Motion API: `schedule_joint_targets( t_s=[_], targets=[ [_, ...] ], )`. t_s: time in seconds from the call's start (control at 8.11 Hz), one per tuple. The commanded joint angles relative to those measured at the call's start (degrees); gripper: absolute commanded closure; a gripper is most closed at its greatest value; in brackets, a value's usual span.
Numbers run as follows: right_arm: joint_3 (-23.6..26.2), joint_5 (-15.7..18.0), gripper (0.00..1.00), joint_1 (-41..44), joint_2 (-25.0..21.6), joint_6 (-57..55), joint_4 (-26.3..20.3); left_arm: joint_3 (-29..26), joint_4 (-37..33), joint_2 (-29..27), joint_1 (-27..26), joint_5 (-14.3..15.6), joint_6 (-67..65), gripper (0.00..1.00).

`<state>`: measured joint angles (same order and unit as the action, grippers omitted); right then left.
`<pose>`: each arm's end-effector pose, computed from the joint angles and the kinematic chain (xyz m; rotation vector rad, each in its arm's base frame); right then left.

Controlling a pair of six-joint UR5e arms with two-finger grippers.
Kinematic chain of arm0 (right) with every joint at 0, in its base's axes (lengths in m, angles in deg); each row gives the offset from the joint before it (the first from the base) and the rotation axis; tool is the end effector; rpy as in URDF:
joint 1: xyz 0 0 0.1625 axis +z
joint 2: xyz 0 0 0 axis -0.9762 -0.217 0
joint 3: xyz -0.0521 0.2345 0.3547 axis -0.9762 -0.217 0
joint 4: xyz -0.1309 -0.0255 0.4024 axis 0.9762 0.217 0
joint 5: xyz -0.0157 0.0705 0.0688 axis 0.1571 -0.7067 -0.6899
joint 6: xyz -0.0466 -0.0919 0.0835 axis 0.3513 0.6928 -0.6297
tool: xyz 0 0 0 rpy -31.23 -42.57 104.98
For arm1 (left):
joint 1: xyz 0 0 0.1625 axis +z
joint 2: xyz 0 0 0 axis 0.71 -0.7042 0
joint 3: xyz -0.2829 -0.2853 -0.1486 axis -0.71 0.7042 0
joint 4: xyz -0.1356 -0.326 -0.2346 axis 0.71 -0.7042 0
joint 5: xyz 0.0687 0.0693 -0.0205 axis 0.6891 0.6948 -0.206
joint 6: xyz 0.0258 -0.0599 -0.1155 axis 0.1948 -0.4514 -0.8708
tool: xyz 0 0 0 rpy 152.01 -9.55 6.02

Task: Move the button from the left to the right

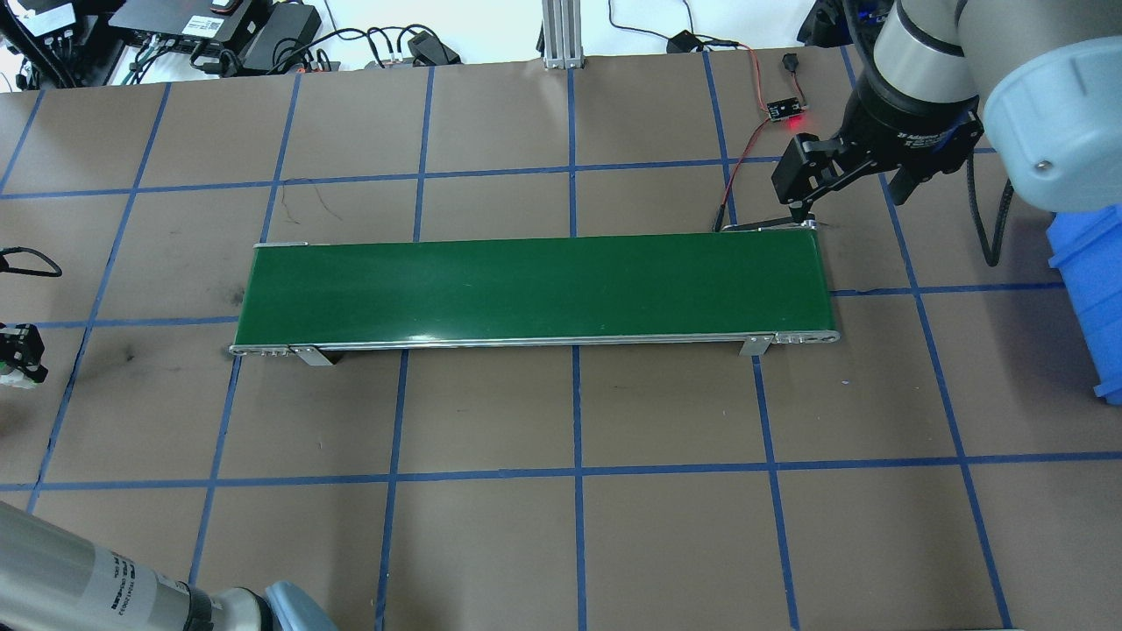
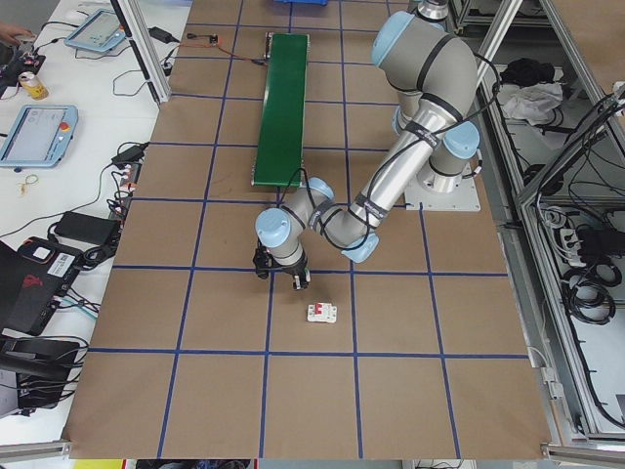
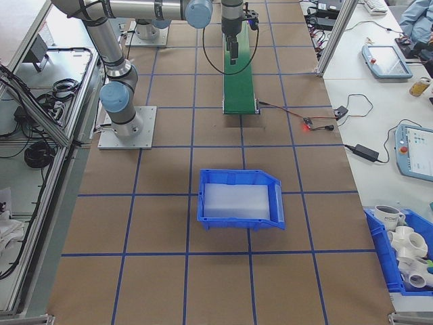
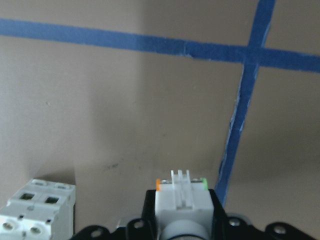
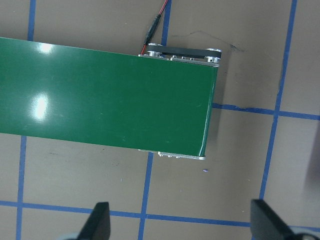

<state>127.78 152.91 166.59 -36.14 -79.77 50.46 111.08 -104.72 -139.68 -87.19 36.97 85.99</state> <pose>0.1200 -0.4941 0.4474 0.1951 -3.0886 0.0605 0.3882 -0.4978 0.1620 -0.1871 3.0856 0.3280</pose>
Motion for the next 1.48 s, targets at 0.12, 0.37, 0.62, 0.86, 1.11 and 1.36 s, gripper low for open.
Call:
schedule_joint_targets(
  t_s=[0.12,0.37,0.62,0.86,1.11,1.36],
  targets=[
    [-0.03,0.00,0.00,0.00,0.00,0.01,0.09,0.00,-5.89,12.47,-3.47,-4.27,2.07,1.00],
    [-0.03,0.00,0.00,0.00,0.00,0.01,0.09,-0.26,-7.51,16.10,-11.80,-4.64,-2.65,1.00],
    [0.06,0.00,0.00,0.00,0.09,0.01,0.09,-0.17,-7.42,16.47,-20.32,-7.79,-13.00,1.00],
    [0.06,0.00,0.00,0.00,0.09,0.01,0.09,0.09,-7.34,15.24,-25.70,-12.43,-22.76,1.00],
    [0.06,0.00,0.00,0.00,0.09,0.01,0.09,0.79,-7.68,13.23,-27.04,-12.82,-24.04,1.00],
    [0.06,0.00,0.00,0.00,0.18,0.01,0.09,2.72,-7.69,11.99,-28.36,-12.64,-26.57,1.00]
  ],
)
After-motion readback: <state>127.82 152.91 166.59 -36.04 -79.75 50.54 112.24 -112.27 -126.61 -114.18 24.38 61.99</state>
